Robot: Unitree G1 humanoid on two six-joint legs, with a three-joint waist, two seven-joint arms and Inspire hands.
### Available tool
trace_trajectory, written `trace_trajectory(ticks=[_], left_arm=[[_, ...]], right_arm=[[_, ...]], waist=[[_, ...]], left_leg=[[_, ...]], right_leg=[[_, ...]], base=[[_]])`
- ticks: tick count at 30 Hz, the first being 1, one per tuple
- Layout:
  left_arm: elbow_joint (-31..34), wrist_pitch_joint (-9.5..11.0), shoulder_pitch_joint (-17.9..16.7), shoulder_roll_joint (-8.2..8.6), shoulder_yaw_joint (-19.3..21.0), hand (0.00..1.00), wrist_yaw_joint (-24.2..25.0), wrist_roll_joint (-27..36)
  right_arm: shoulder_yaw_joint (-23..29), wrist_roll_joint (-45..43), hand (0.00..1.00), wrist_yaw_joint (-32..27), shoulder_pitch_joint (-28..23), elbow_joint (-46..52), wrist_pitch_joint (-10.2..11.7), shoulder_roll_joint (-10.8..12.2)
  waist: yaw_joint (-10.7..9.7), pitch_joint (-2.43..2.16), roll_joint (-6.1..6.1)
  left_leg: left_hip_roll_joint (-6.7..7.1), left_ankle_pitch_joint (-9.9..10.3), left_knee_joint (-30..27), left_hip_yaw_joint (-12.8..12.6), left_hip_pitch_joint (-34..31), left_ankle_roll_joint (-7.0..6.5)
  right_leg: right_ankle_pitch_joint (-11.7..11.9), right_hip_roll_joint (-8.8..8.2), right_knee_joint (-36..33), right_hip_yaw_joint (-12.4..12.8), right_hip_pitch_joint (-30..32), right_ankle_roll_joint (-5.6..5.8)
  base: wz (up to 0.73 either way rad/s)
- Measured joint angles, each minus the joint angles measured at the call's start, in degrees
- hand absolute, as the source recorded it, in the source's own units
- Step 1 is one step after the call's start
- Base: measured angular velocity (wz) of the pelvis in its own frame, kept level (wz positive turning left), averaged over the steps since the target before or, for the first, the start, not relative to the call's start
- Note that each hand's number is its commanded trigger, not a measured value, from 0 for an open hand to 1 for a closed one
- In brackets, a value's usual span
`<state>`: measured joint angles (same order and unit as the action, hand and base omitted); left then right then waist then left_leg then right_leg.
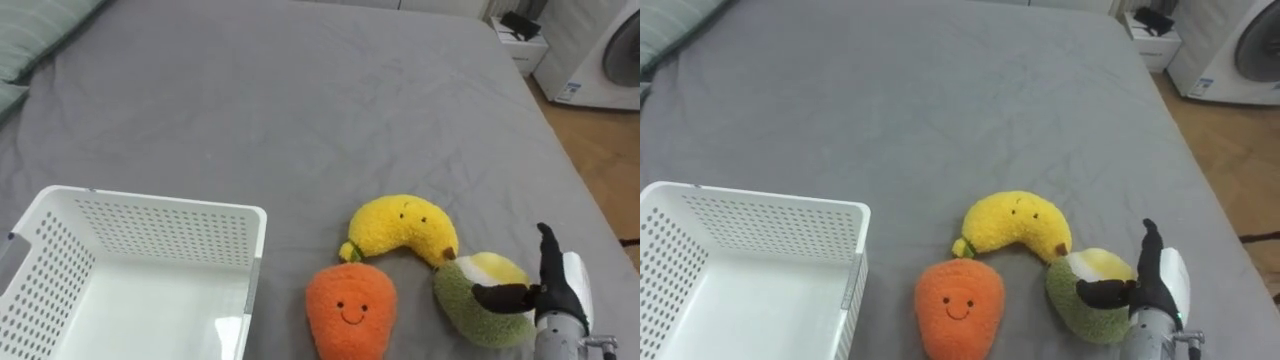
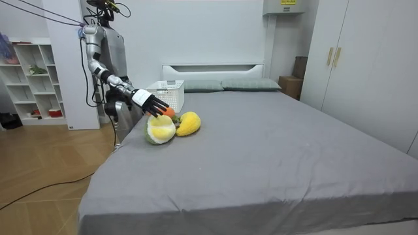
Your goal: Collect toys from the bed
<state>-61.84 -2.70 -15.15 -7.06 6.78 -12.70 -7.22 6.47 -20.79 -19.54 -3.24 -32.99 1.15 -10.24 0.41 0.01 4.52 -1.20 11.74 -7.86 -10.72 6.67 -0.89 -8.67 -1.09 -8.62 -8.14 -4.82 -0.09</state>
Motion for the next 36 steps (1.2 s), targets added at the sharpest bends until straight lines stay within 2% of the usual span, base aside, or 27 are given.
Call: trace_trajectory(ticks=[3, 8, 10, 17, 20, 23, 26, 27, 36], left_arm=[[0.01, -0.98, 0.05, -0.38, 0.01, 0.0, 0.0, -0.53], [1.23, -1.22, -0.15, -0.79, 0.32, 0.0, -0.02, -2.51], [2.13, -1.71, -0.13, -0.8, 0.32, 0.0, -0.02, -2.53], [2.58, -2.38, -0.12, -0.82, 0.26, 0.0, -0.13, -2.51], [2.53, -2.36, -0.06, -0.85, 0.21, 0.0, -0.25, -2.51], [2.73, -2.18, 0.24, -0.91, 0.21, 0.0, -0.32, -2.51], [2.58, -1.95, 0.31, -0.92, 0.21, 0.0, -0.56, -2.5], [2.29, -1.9, 0.34, -0.94, 0.16, 0.0, -0.64, -2.55], [1.93, -1.57, 0.28, -1.19, -0.25, 0.0, -0.11, -2.63]], right_arm=[[-0.03, -0.12, 0.0, -0.46, 0.32, -0.6, 0.0, -0.81], [0.0, -0.14, 0.0, -1.14, 2.63, -6.13, -0.48, -2.43], [-0.02, -0.15, 0.0, -1.14, 2.82, -7.07, -1.37, -2.45], [-0.4, -0.11, 0.0, -1.12, 2.71, -9.6, -1.85, -2.44], [-0.88, 0.09, 0.0, -1.04, 2.74, -10.97, -1.89, -2.43], [-0.9, 0.06, 0.0, -0.87, 2.73, -14.05, -1.88, -2.38], [-0.99, 0.19, 0.0, -0.75, 2.93, -16.72, -1.64, -2.26], [-0.96, 0.35, 0.0, -0.4, 3.31, -18.03, -1.64, -2.09], [-0.97, 0.53, 0.0, 2.19, 4.35, -20.56, -1.15, -0.9]], waist=[[0.05, 0.09, 0.06], [0.1, 0.44, 0.58], [0.08, 0.4, 0.65], [0.24, 0.28, 0.56], [0.8, -0.02, 0.38], [1.29, -0.58, 0.58], [1.67, -0.48, 0.62], [1.71, -0.31, 0.46], [1.96, 0.2, 0.98]], left_leg=[[0.0, 0.0, 0.02, 0.08, -0.03, 0.0], [0.05, 0.0, 0.03, 0.31, -0.21, 0.0], [0.09, 0.0, 0.03, 0.48, -0.41, 0.0], [0.08, 0.0, 0.02, 0.63, -0.48, 0.0], [0.09, -0.01, -0.01, 0.72, -0.44, -0.01], [0.17, -0.02, -0.02, 1.36, -0.35, -0.02], [0.2, -0.02, 0.02, 1.8, -0.26, -0.03], [0.2, -0.02, -0.01, 1.82, -0.12, -0.03], [0.23, -0.03, -0.05, 2.0, -0.23, -0.02]], right_leg=[[0.0, -0.03, 0.0, -0.35, 0.03, 0.0], [-0.03, -0.11, 0.05, -0.71, 0.08, 0.03], [-0.04, -0.15, 0.07, -0.85, 0.21, 0.06], [-0.03, -0.15, 0.03, -1.12, 0.21, 0.04], [-0.01, -0.21, -0.07, -1.26, 0.17, 0.03], [-0.01, -0.27, -0.07, -1.62, -0.06, 0.02], [-0.01, -0.35, -0.1, -2.07, -0.53, 0.02], [-0.01, -0.35, -0.09, -2.1, -0.7, 0.02], [0.0, -0.37, 0.0, -2.14, -0.68, 0.0]], base=[[0.0], [0.02], [0.0], [0.0], [0.01], [0.07], [0.07], [0.0], [0.0]])
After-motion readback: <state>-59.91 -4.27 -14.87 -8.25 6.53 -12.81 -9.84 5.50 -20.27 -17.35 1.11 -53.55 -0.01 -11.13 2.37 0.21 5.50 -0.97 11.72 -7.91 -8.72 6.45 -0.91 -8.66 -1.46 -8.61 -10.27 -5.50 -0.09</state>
